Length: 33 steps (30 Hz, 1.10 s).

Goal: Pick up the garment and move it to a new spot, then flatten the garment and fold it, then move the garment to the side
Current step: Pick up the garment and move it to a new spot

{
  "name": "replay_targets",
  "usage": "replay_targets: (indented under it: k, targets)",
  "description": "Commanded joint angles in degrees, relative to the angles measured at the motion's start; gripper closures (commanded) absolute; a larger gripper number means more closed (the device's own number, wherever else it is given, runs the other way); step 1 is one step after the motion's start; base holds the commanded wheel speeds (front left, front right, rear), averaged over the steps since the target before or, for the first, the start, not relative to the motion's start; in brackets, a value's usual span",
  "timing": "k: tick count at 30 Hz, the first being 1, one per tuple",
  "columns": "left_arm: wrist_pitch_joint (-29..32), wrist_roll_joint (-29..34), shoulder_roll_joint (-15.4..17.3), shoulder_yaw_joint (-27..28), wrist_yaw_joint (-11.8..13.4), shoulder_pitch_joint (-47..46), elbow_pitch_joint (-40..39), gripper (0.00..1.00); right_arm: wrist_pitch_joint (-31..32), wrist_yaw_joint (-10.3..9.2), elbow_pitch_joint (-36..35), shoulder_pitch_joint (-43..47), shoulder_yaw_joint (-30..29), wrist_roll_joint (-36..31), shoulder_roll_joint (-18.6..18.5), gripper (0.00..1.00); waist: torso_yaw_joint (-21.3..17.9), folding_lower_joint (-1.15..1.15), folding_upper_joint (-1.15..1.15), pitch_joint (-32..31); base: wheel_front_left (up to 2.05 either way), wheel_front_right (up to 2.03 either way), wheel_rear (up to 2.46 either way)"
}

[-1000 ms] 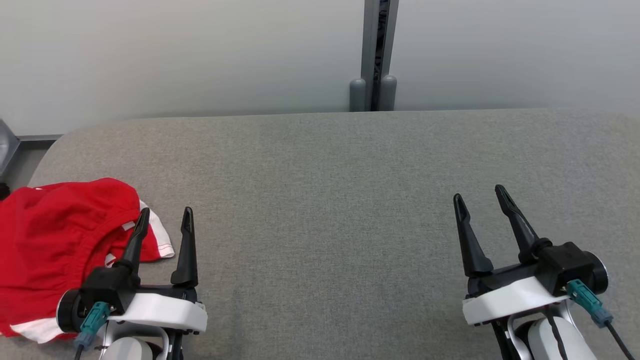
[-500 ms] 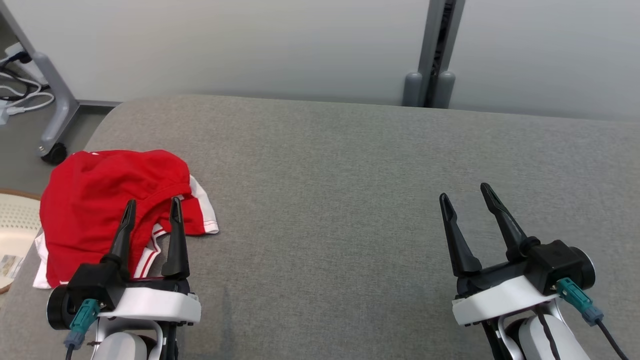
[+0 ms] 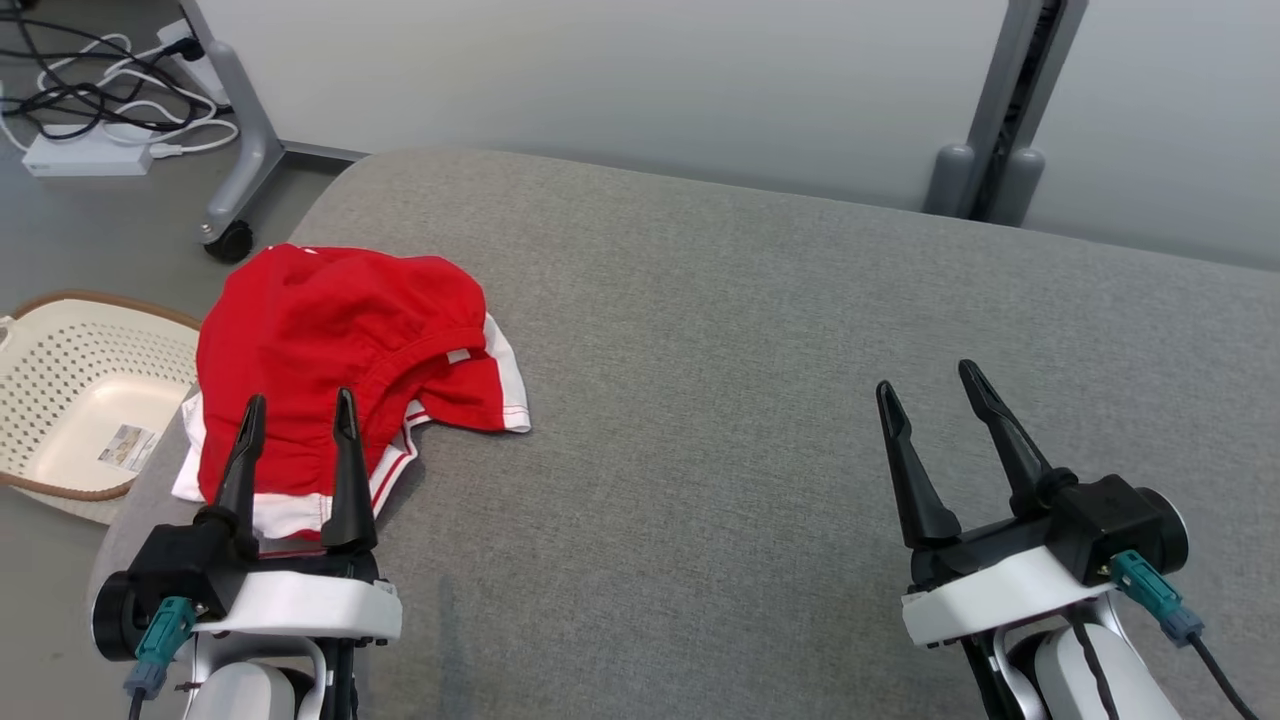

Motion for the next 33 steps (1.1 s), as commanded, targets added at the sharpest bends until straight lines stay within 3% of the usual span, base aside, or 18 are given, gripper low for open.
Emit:
replay_targets:
  k: [1, 18, 33]
  targets:
    - [-0.24, -0.28, 0.21, 0.10, 0.38, -0.06, -0.15, 0.00, -0.29, 0.12, 0.36, 0.51, -0.28, -0.41, -0.50, 0.00, 1.15, 0.00, 0.00, -0.20, 0.00, 0.00, 0.00]
    - [-0.24, -0.83, 0.22, 0.71, 1.00, 0.90, 0.60, 0.00, -0.29, 0.12, 0.78, 0.33, 0.58, -0.66, -0.50, 0.00, 3.29, 0.00, 0.00, -0.20, 0.00, 0.00, 0.00]
    - [-0.24, -2.37, 0.21, 1.64, 2.49, -8.11, 4.34, 0.00, -0.30, 0.13, 0.69, -2.91, 0.09, -3.56, -1.24, 0.00, 2.51, 0.00, 0.00, 7.25, 0.00, 0.00, 0.00]
